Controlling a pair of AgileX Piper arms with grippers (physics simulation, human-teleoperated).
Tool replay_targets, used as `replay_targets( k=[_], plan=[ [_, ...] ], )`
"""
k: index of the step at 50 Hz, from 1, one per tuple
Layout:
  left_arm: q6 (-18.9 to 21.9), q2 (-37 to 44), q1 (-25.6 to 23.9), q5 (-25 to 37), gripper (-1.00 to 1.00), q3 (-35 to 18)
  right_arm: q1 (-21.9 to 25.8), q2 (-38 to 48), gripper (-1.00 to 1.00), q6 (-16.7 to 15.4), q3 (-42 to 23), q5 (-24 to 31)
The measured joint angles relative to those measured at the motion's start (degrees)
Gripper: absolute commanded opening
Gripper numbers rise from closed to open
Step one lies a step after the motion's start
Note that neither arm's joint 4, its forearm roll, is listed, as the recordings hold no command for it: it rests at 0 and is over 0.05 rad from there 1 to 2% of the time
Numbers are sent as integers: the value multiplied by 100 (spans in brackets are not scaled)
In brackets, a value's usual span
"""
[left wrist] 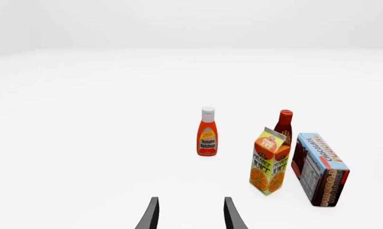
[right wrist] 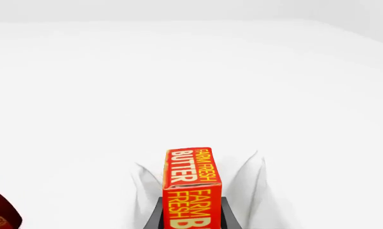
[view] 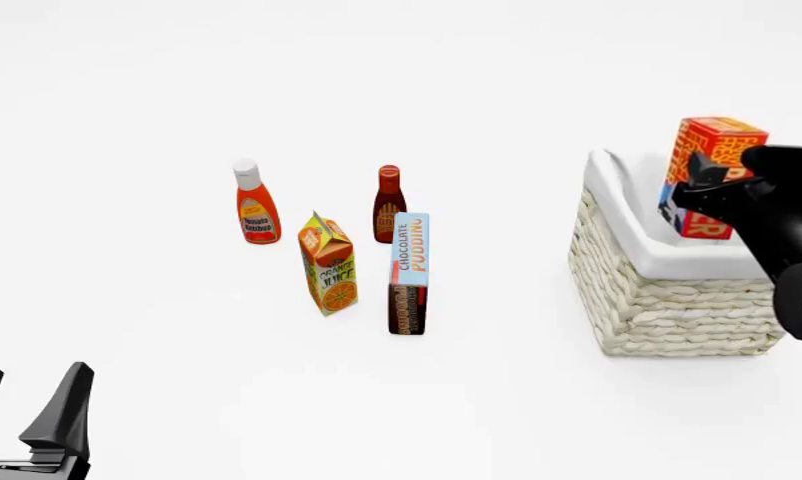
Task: Pick the butter and place it in the basket.
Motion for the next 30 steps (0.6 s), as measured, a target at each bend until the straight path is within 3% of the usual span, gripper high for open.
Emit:
replay_targets(
  k=[18, 19, 30],
  plan=[
    [0, 0, 0, 0, 100, 0, -16, 125, -100, 15, 7, -99],
    [0, 0, 0, 0, 100, 0, -18, 128, 100, 18, 10, -106],
    [0, 0, 0, 0, 100, 0, -55, 115, 100, 130, -29, -181]
  ],
)
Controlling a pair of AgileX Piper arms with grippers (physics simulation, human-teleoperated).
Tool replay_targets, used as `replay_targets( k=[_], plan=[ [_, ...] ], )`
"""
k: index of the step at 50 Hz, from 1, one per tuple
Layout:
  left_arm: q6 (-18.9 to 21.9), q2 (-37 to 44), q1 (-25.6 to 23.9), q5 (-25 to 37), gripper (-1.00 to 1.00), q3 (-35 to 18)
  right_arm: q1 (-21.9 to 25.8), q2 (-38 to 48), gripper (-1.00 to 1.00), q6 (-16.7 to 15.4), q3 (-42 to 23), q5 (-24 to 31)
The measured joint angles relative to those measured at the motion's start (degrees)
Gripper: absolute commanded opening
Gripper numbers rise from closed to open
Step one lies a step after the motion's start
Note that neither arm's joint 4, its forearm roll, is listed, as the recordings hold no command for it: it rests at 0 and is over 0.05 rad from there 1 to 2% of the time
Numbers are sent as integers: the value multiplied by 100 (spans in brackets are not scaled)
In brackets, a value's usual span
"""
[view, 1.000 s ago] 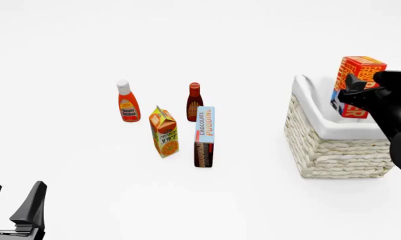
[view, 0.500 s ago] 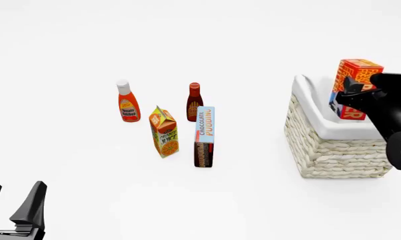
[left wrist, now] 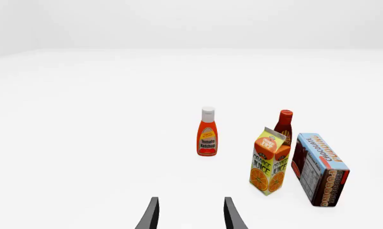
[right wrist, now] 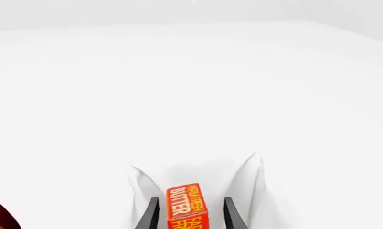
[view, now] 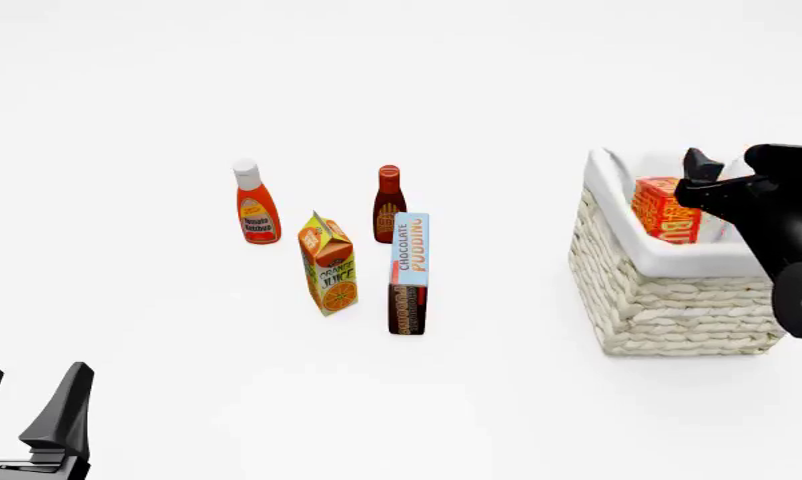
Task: Pick the butter and place it in the basket.
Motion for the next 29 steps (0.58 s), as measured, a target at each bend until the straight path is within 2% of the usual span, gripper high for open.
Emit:
replay_targets(
  k=[29],
  plan=[
    [0, 0, 0, 0, 100, 0, -18, -23, 100, 68, -33, 9]
  ],
)
